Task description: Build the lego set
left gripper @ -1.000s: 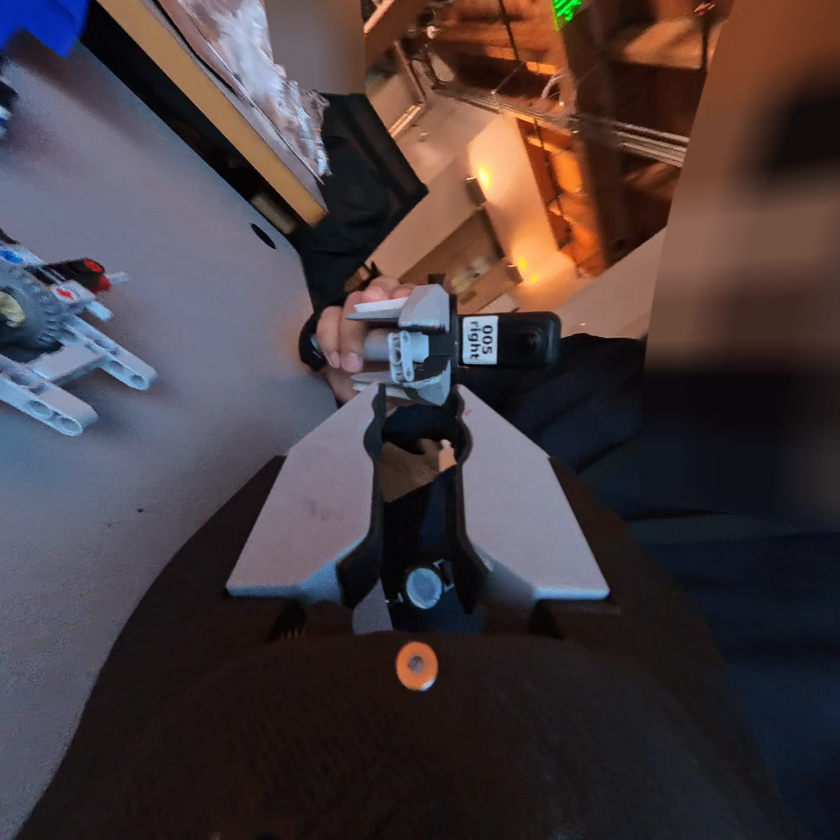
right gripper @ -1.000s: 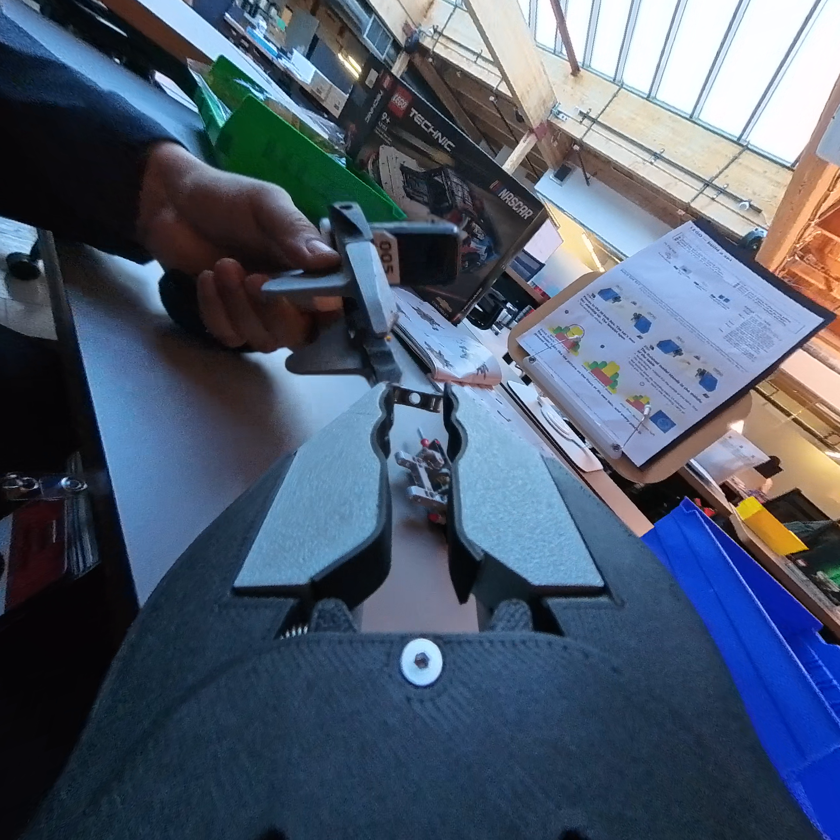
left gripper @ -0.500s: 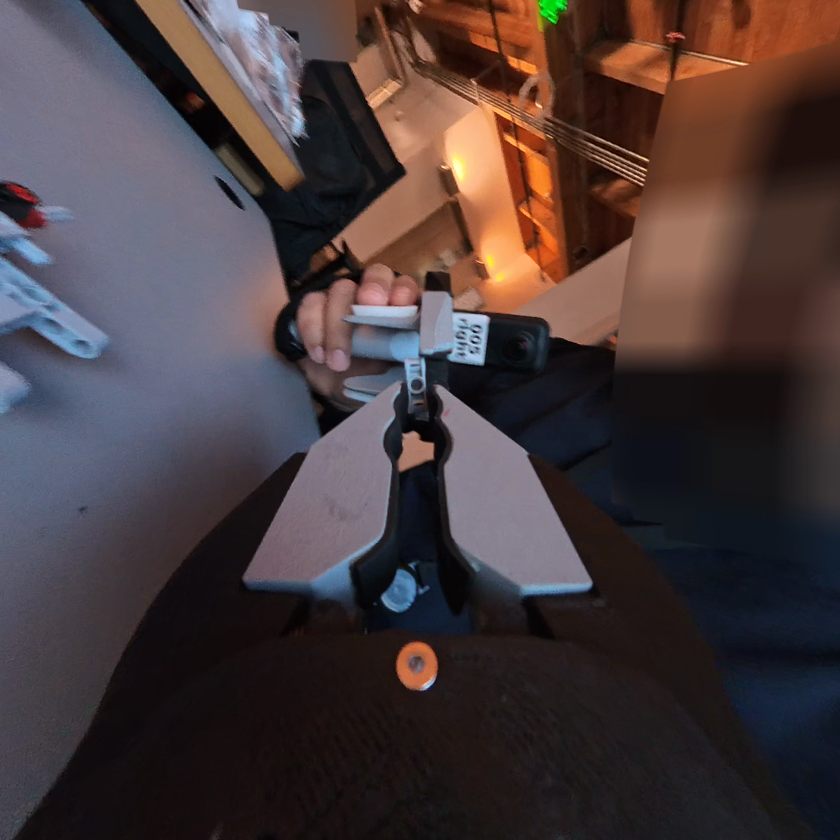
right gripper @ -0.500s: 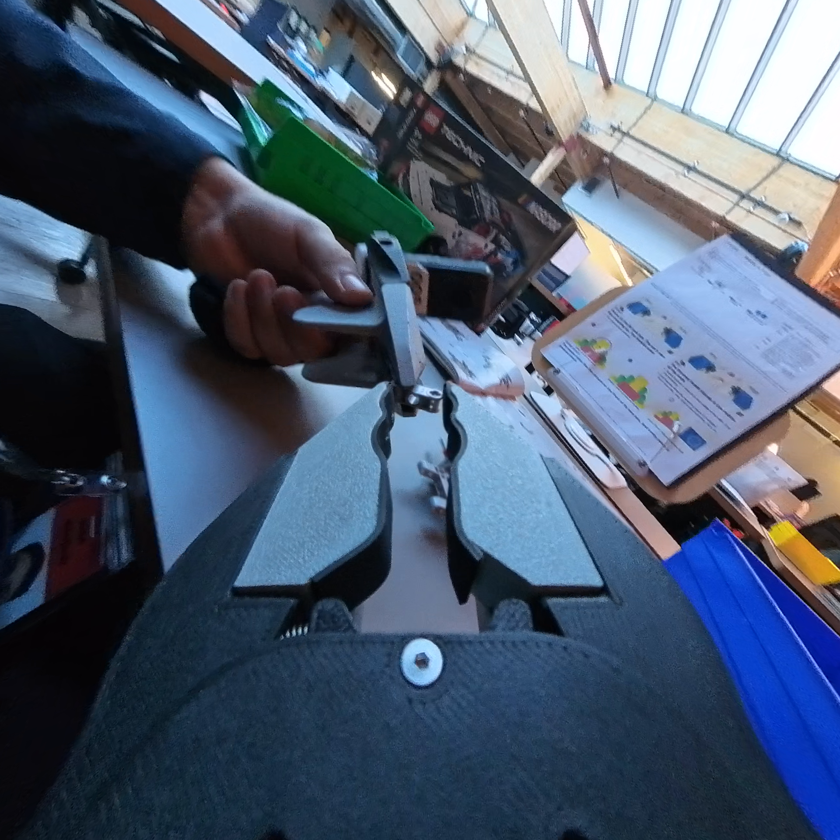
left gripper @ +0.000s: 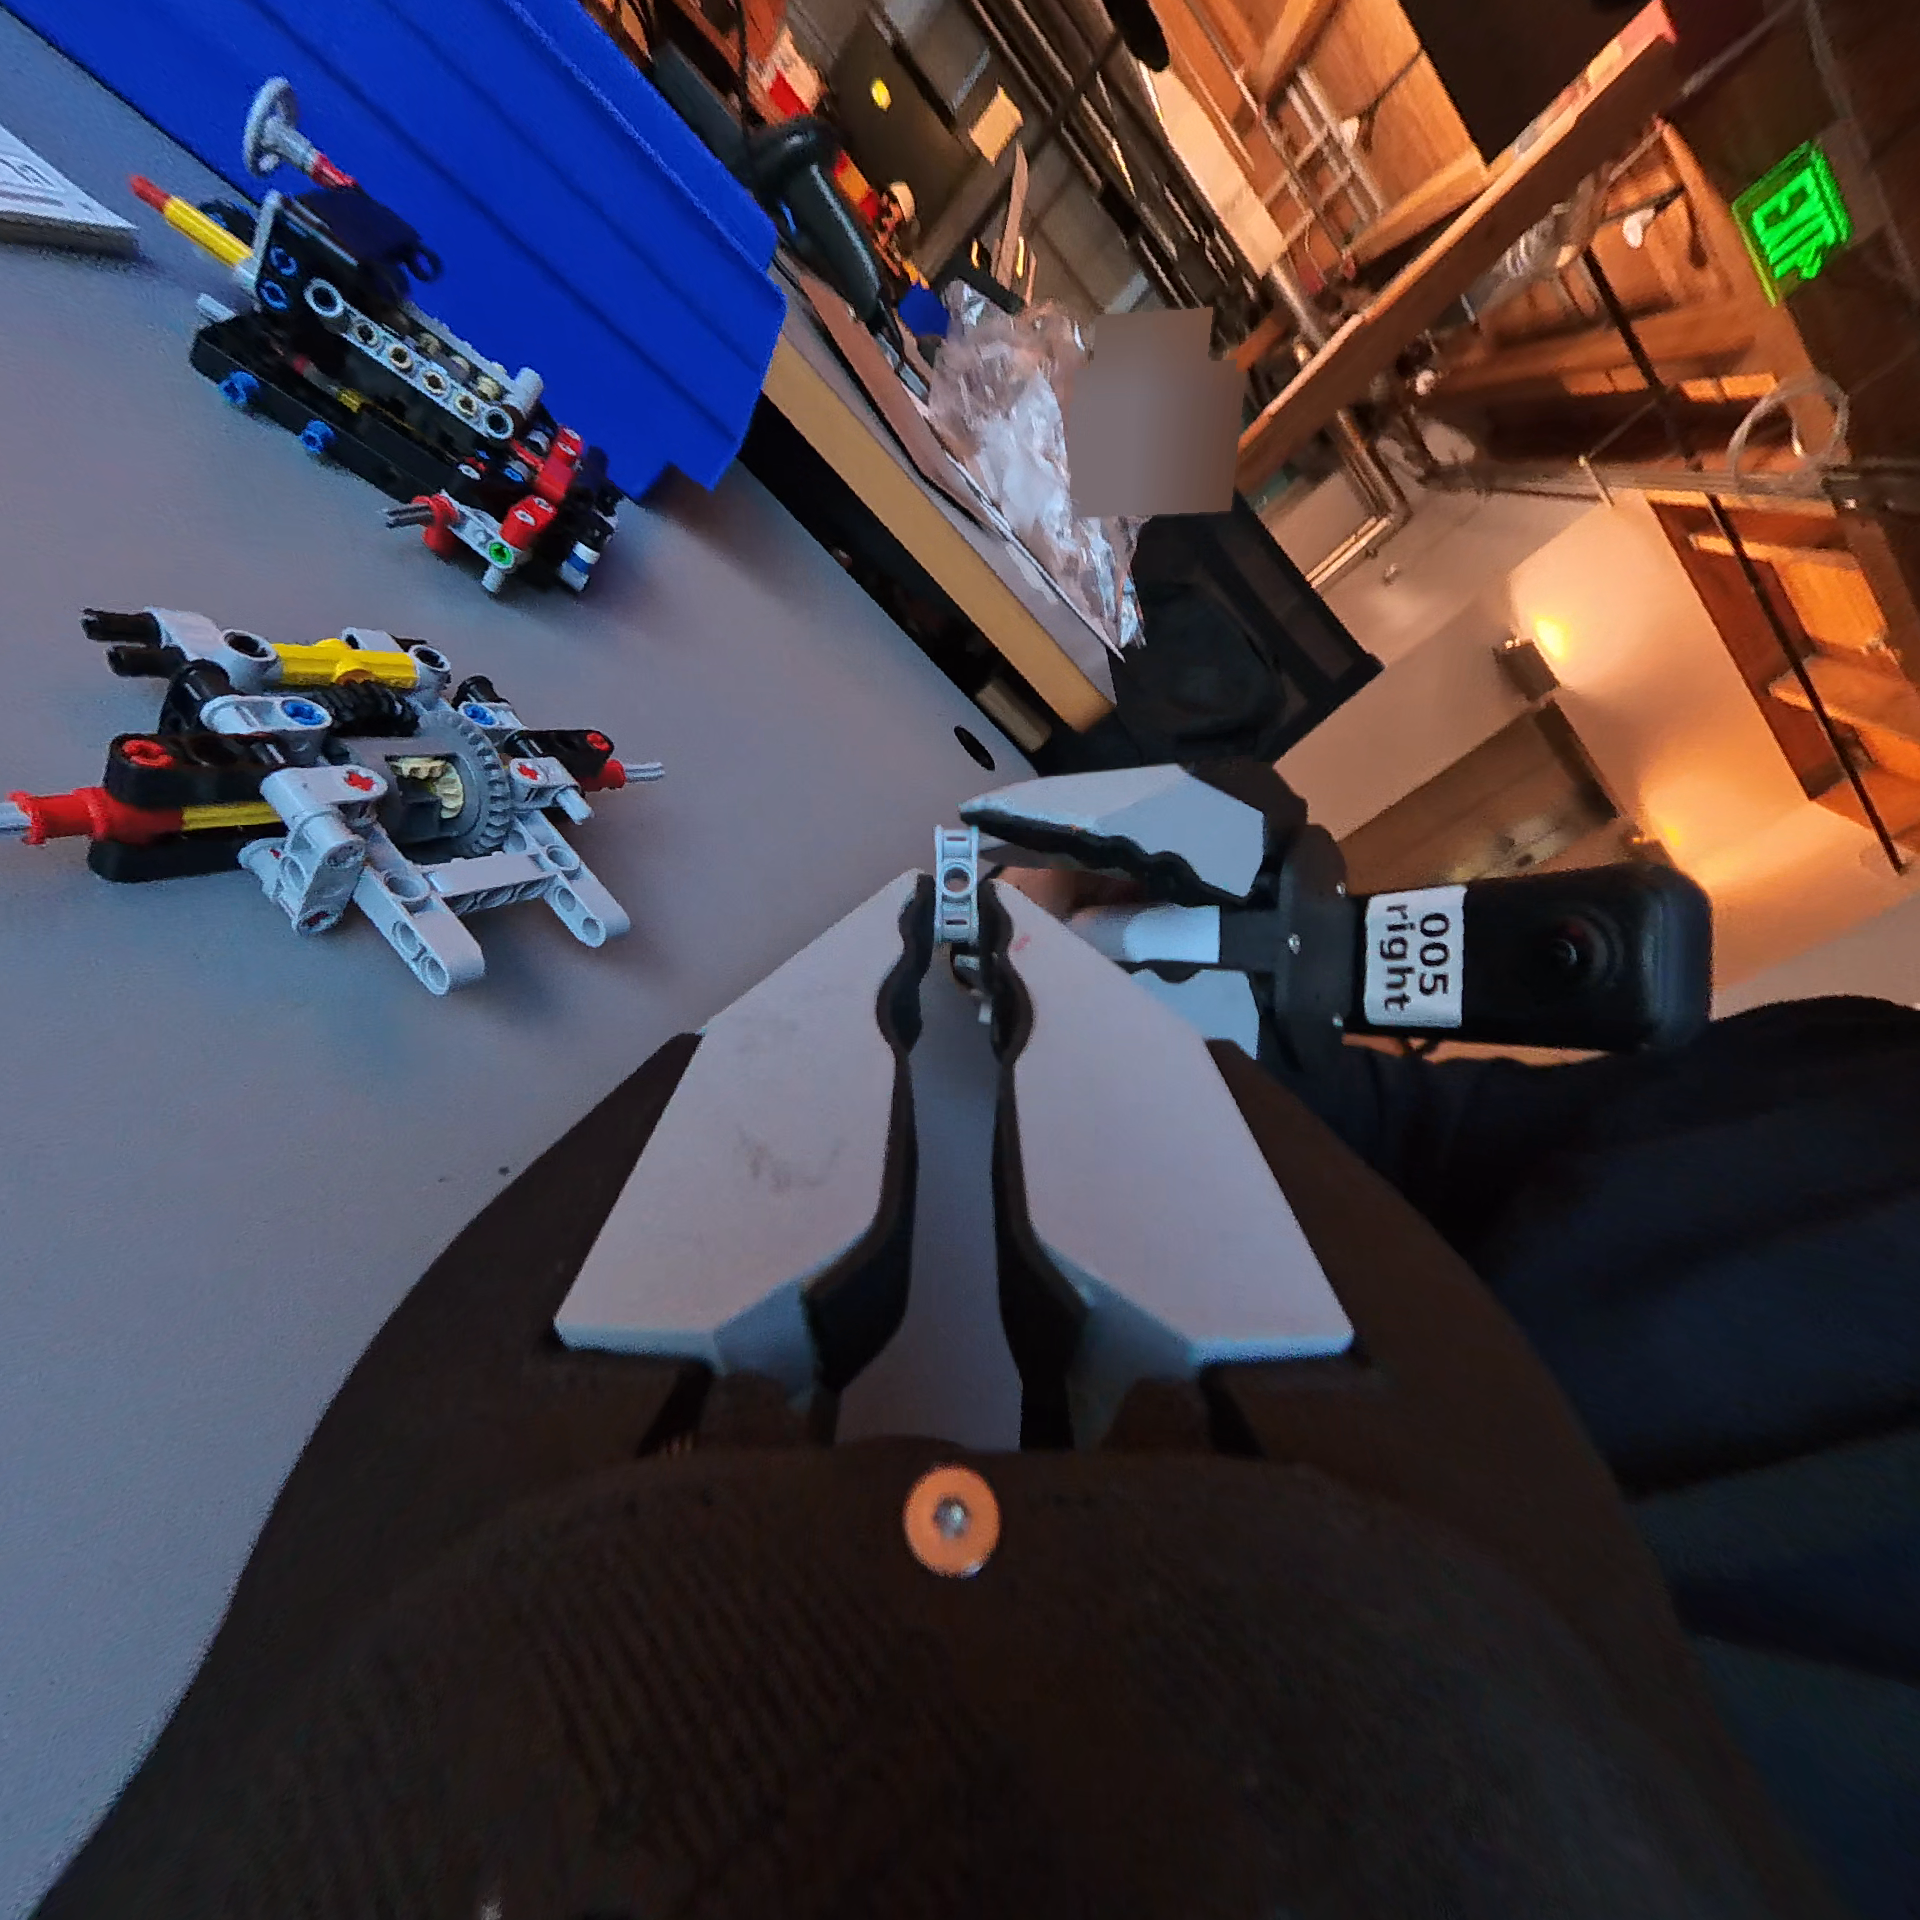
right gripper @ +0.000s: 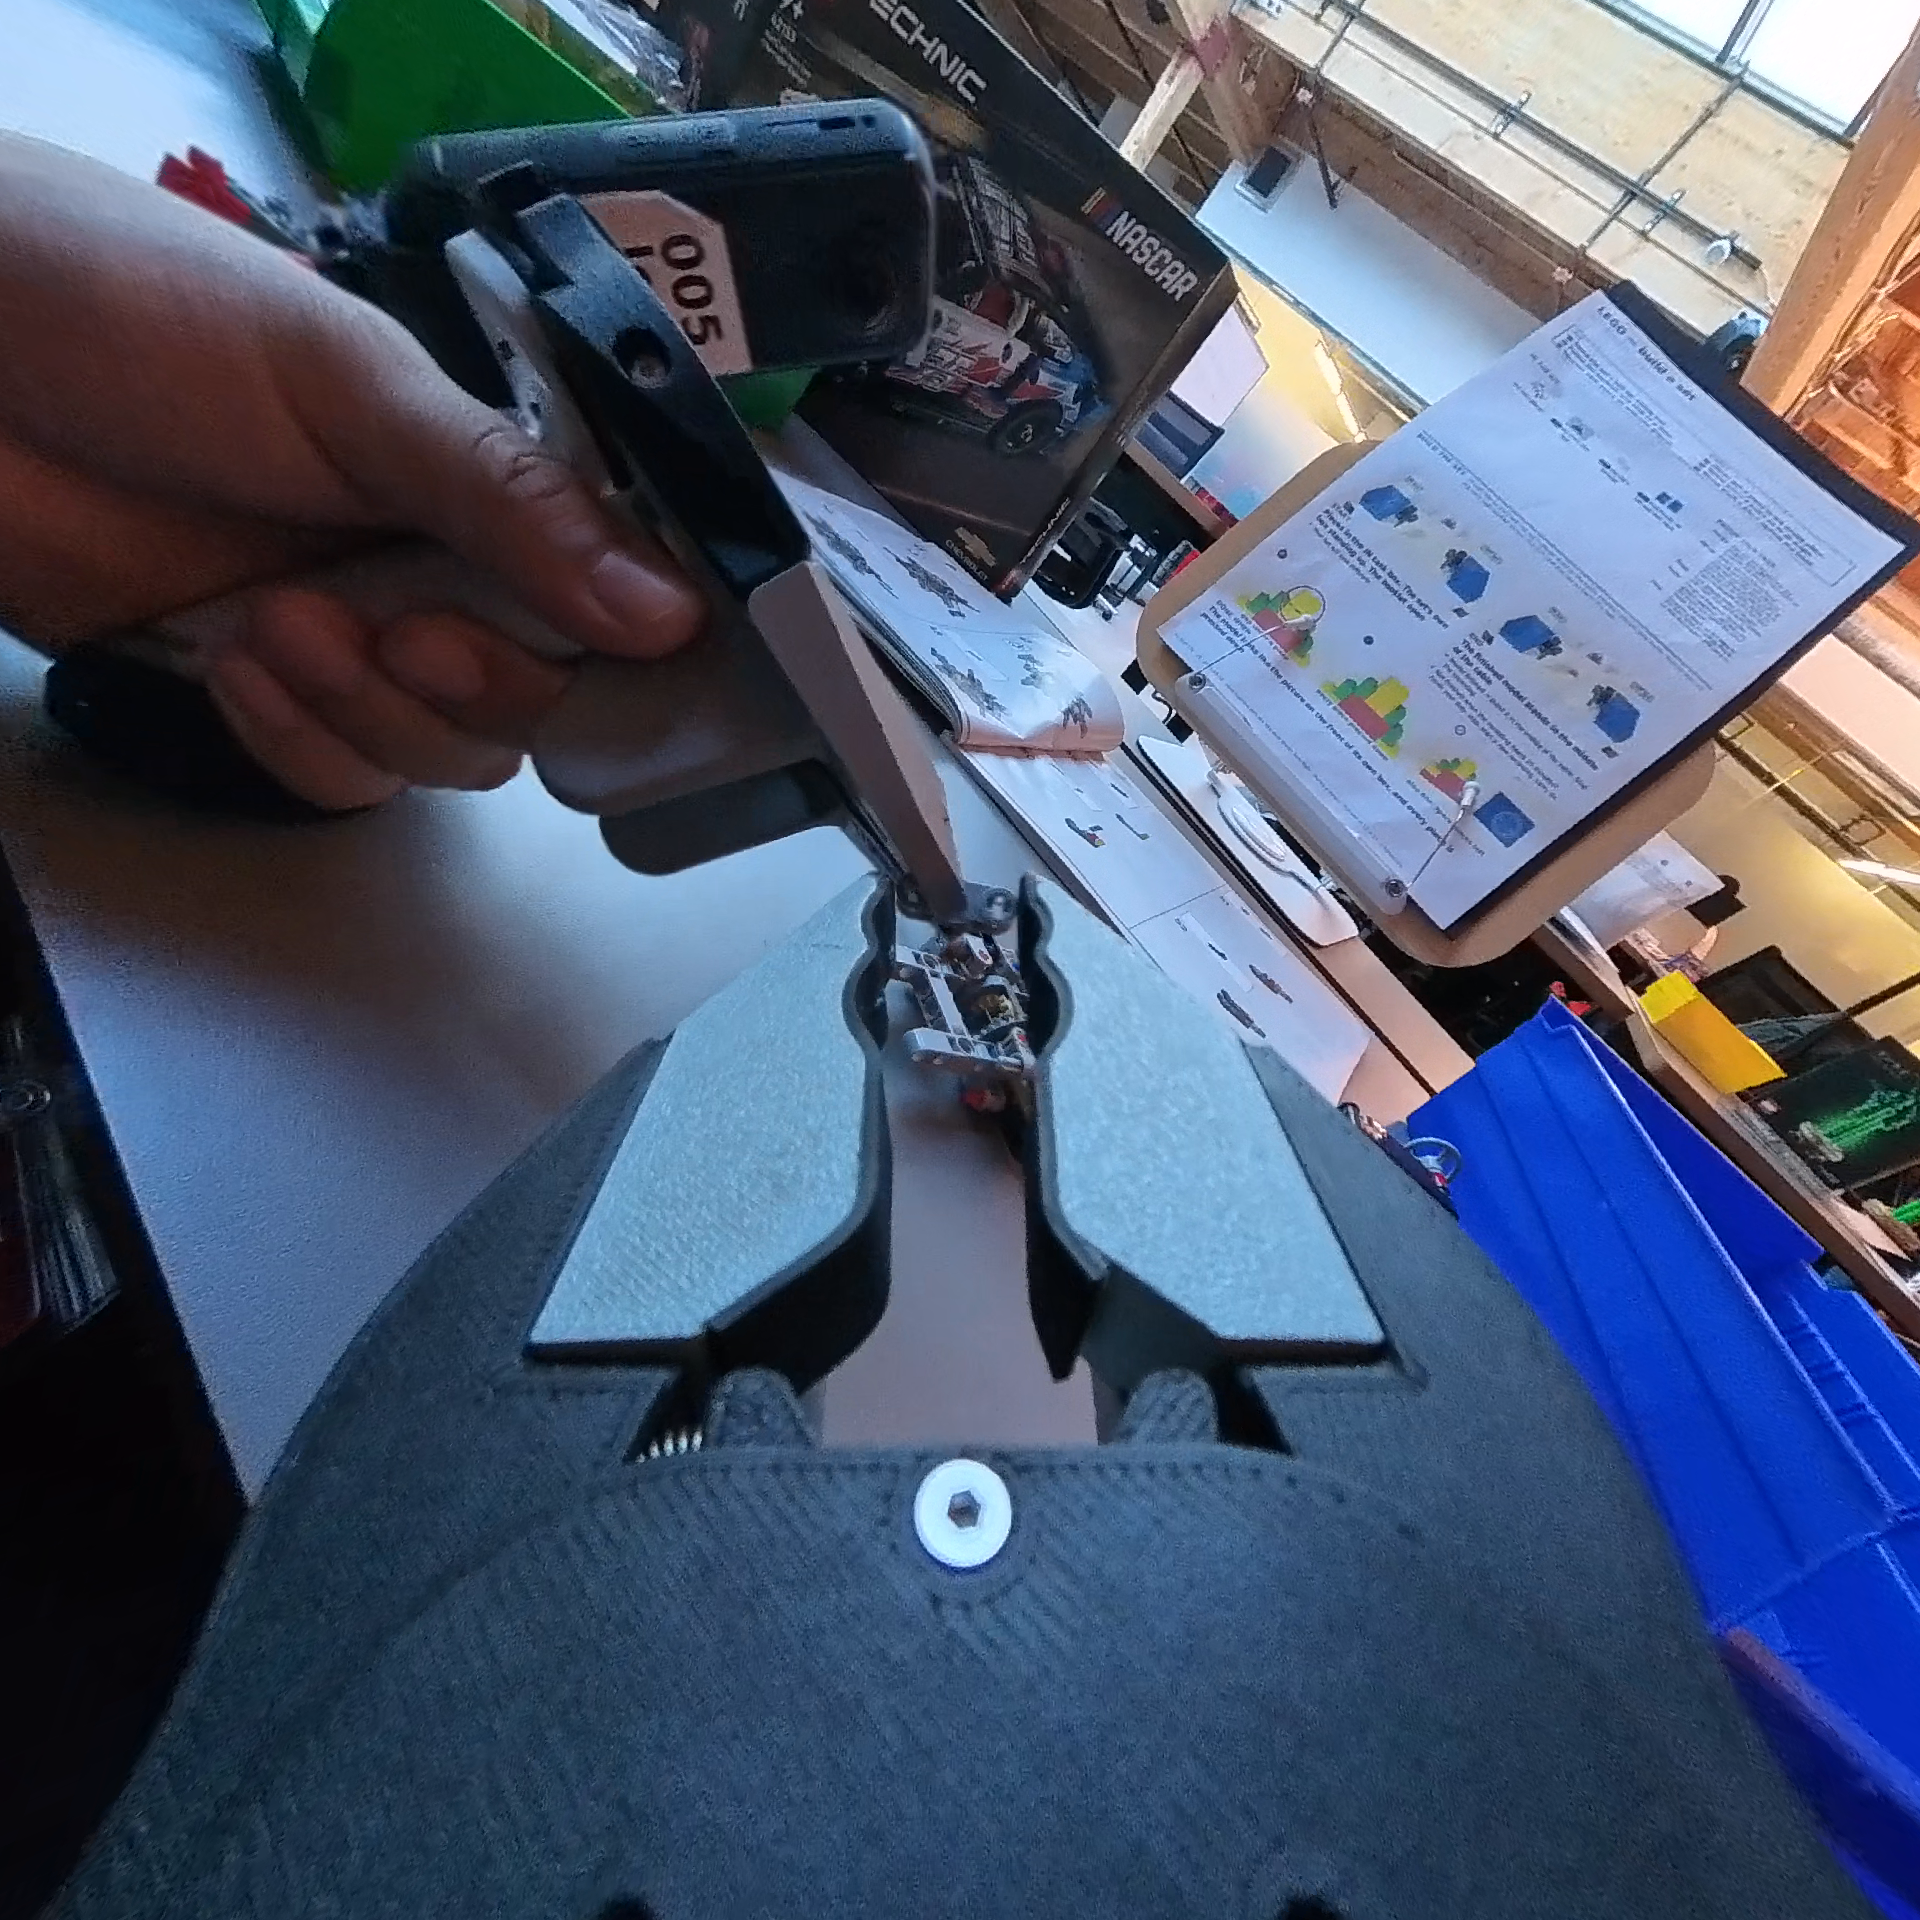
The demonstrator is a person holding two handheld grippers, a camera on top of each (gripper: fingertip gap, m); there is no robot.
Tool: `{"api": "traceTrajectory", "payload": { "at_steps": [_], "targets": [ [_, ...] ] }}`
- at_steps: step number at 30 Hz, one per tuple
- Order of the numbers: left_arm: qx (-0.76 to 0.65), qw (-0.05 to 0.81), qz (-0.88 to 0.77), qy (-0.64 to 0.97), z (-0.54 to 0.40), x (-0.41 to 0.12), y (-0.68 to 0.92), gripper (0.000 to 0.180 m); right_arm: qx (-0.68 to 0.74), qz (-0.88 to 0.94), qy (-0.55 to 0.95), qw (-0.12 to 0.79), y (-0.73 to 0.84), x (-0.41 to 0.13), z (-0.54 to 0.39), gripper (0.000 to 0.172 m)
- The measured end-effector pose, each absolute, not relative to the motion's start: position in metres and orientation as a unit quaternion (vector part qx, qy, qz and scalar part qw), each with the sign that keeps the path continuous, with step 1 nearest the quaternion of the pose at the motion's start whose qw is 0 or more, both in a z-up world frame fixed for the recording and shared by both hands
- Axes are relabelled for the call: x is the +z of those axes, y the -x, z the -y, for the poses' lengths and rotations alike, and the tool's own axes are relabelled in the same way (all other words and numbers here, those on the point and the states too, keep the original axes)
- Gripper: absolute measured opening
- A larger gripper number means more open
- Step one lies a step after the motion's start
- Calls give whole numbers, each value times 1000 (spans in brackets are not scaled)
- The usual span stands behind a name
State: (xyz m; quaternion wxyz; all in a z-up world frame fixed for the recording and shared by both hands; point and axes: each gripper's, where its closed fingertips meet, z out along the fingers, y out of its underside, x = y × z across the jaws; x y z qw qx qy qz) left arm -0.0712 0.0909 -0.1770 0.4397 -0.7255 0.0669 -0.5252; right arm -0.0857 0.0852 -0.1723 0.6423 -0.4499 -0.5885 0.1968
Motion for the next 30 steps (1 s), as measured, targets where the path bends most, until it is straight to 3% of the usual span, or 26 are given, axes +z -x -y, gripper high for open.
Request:
{"api": "traceTrajectory", "payload": {
  "at_steps": [13,16,18,23,27,30],
  "targets": [
    [-539,427,-56,724,-91,-179,68,7,177,601,445,640,84,-174,-85,19],
    [-528,425,-80,731,-90,-179,73,26,176,600,455,634,82,-176,-90,19],
    [-484,423,-124,756,-90,-186,83,30,173,601,465,627,79,-179,-96,19],
    [-222,470,-244,819,-105,-209,136,34,168,607,506,590,69,-195,-117,19],
    [-208,383,-274,857,-104,-238,133,53,151,618,519,571,63,-203,-129,20],
    [-172,379,-287,863,-113,-249,129,49,116,649,513,550,58,-216,-136,20]
  ]
}}
